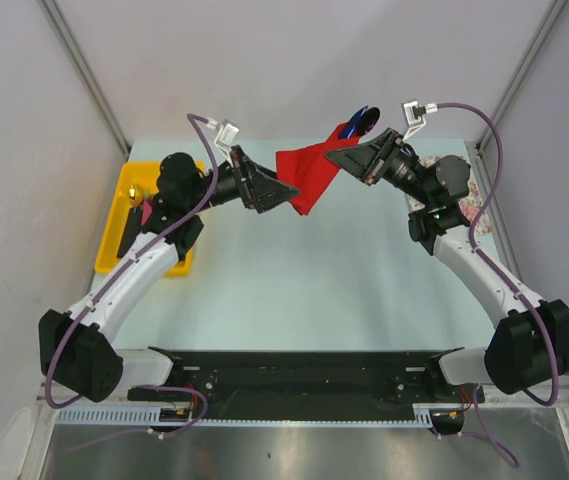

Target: Place the utensils on the paper napkin and roll it up

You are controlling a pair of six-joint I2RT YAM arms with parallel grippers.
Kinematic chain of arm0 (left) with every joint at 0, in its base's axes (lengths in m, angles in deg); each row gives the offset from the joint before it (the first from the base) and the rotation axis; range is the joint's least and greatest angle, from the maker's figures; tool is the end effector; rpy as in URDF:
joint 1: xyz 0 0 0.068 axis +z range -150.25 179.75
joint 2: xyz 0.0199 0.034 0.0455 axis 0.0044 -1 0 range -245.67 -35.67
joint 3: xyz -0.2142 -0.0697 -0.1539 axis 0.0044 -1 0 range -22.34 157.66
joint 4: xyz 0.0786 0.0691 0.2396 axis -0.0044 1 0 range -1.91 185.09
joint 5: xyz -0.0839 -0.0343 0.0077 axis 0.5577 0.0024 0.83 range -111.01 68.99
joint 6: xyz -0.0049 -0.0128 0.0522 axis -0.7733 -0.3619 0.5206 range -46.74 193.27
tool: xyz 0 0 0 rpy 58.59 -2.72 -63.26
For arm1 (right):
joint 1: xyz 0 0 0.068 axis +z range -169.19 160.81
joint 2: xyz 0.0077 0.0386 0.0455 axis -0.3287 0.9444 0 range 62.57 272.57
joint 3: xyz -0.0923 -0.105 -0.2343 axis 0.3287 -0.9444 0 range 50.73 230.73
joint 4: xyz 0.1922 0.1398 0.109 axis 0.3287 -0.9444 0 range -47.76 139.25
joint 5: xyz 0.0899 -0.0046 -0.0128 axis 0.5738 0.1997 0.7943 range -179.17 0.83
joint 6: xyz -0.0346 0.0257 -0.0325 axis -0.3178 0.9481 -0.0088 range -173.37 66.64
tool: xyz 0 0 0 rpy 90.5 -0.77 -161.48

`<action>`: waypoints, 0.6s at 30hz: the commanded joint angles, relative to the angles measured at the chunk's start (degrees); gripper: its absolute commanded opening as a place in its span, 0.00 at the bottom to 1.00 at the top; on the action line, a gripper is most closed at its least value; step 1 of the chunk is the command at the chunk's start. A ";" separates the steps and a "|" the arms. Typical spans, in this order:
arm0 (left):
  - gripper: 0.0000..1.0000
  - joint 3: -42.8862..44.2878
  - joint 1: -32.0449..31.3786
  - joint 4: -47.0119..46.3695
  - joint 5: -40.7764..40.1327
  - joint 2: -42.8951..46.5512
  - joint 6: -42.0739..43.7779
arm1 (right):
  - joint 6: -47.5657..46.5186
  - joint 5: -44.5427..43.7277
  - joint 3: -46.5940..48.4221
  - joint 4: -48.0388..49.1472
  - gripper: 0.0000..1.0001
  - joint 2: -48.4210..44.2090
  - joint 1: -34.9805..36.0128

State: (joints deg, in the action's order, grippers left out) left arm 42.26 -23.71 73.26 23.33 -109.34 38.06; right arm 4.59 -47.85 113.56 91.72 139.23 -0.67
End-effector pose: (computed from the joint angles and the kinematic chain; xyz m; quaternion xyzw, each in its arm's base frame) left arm 0.2619 -0.1408 0.3974 0.2148 0.6465 -0.5572 0.4749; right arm 0.2768 0.1176 0.4184 -0.1246 0.5518 0.6395 0.5207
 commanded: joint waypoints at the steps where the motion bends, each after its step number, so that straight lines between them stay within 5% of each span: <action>1: 0.92 -1.05 0.26 -11.00 4.88 -0.33 -7.94 | 0.94 -1.59 4.14 4.72 0.00 0.50 0.28; 5: 1.00 -1.75 -0.71 -14.61 6.20 -0.51 -10.15 | -1.00 -2.21 5.20 2.88 0.00 1.29 0.72; 18: 0.96 -0.79 -2.46 -15.84 3.39 -4.90 -13.40 | 1.98 -2.12 5.38 5.68 0.00 1.65 0.55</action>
State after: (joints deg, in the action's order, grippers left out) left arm 40.01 -25.92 61.16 27.13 -112.99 27.90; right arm 4.30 -48.99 115.81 91.35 141.22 -0.23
